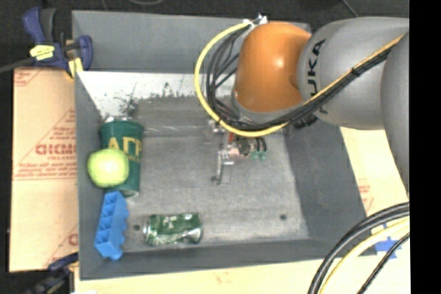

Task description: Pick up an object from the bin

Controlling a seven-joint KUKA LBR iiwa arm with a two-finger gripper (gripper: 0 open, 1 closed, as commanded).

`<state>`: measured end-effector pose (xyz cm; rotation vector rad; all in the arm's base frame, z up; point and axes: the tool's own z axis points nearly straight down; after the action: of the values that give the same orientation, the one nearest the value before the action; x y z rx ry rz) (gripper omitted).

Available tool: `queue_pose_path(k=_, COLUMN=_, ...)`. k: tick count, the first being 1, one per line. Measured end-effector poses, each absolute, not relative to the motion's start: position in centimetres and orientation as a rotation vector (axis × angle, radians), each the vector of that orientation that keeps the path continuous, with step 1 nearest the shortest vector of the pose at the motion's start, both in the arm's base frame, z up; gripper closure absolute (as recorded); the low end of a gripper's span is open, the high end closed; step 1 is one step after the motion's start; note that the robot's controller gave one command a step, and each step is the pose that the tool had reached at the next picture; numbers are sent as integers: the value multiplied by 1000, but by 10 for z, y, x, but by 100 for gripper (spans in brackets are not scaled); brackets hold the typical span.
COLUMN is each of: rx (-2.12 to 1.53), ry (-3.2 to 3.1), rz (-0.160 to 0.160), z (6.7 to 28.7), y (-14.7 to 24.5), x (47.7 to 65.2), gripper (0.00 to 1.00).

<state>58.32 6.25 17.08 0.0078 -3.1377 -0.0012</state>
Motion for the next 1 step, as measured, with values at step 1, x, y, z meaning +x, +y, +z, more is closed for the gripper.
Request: queue_pose_path(k=1, rx=6, ry=-3143, rz=-2, z=175, y=62, x=584, gripper=0)
